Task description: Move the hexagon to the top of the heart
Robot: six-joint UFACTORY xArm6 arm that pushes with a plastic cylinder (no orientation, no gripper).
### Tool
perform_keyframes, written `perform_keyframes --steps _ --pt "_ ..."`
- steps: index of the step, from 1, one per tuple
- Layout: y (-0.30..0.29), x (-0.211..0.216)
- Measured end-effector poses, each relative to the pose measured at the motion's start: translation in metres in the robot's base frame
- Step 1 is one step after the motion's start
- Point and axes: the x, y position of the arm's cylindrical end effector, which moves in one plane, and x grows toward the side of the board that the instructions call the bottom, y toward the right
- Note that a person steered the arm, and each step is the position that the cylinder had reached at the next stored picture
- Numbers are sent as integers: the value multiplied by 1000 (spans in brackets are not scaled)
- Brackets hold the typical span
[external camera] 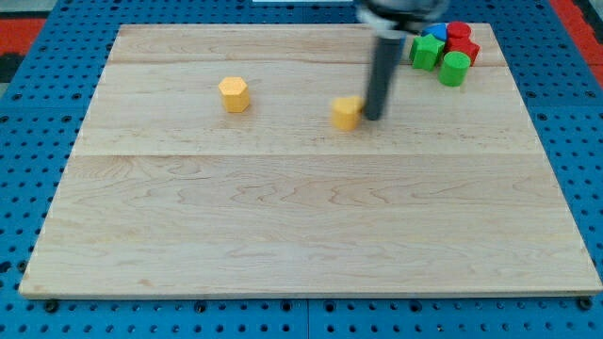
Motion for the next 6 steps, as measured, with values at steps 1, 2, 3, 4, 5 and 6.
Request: perform_keyframes --steps 1,2,3,4,5,6 --pt "-115 0" --pt "-81 0" --pt "-27 -18" --pt "-51 -42" --pt "-108 -34" --pt "-115 -43"
